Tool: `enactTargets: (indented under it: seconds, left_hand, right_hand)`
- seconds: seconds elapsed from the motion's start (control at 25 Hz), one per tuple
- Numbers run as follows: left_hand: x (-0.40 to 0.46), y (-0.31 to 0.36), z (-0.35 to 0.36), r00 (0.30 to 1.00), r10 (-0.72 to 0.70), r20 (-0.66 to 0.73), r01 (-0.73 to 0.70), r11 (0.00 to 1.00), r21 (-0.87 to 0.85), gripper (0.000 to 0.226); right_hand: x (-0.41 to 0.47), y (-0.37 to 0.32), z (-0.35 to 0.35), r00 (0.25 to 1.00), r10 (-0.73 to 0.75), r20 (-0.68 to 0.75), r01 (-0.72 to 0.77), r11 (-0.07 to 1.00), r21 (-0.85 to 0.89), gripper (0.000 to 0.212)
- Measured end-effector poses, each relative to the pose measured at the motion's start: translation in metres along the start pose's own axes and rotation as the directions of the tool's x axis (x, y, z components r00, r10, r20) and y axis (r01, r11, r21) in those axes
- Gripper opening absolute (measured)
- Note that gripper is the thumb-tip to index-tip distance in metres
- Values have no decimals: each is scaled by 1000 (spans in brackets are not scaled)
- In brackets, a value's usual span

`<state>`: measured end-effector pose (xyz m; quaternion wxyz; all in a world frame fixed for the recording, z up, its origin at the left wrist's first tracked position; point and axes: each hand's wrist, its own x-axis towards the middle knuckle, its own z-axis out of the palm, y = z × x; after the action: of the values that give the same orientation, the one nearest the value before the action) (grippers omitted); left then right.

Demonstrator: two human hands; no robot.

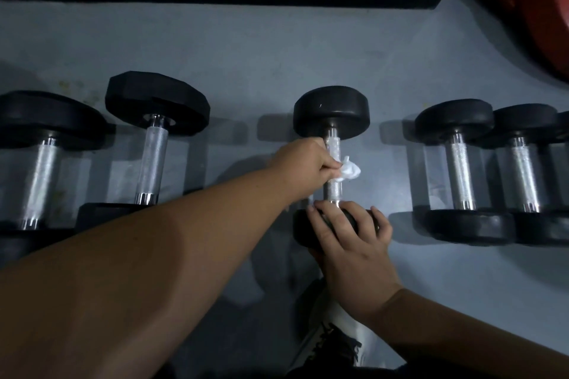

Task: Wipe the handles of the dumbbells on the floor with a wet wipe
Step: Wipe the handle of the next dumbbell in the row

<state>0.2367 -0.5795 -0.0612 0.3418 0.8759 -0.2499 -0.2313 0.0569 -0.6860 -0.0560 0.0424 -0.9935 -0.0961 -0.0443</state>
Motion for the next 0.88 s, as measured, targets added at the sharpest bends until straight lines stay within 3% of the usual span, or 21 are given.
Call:
enactTargets:
  seconds: [0.2,0.4,0.76,0.88]
  left_hand:
    - [-22,0,-1,985,74,155,-69,997,-37,19]
    - [-10,4,-8,964,132,230,-166,977,135,16]
    - [25,13,-7,1000,-29,8,27,982,185,24]
    - [18,7,-3,997,-42,-60,47,994,95,23]
  right_hand:
    - [-4,-1,4,999,-6,-49,6,1000,11,58]
    - [-5,0,6,999,5,-51,-3,999,33,65]
    - [-7,3,2,1000,-22,-18,23,999,48,68]
    - [-4,-4,0,999,-39,-10,39,999,37,67]
